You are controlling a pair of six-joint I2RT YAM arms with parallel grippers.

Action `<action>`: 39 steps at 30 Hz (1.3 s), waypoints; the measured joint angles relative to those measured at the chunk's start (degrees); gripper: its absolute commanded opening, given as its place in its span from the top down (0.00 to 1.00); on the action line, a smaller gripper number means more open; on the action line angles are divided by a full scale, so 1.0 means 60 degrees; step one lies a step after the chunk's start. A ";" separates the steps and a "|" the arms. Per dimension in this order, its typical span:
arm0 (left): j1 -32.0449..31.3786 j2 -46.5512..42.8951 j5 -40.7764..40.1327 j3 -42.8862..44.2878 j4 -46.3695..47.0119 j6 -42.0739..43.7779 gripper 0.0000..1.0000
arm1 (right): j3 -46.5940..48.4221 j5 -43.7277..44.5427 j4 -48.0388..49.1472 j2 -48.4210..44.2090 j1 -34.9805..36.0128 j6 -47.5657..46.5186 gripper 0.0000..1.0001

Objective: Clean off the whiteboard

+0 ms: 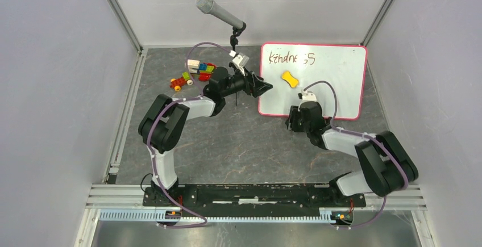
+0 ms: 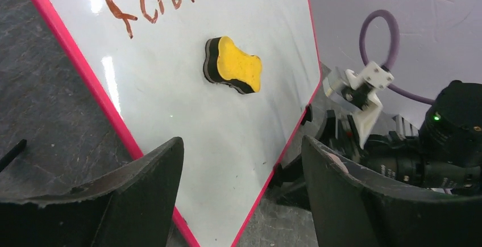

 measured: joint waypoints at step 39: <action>0.0616 0.0849 0.0186 0.1067 -0.1246 -0.0335 0.28 | 0.3384 0.0623 0.1086 0.0047 -0.0222 -0.5788 0.18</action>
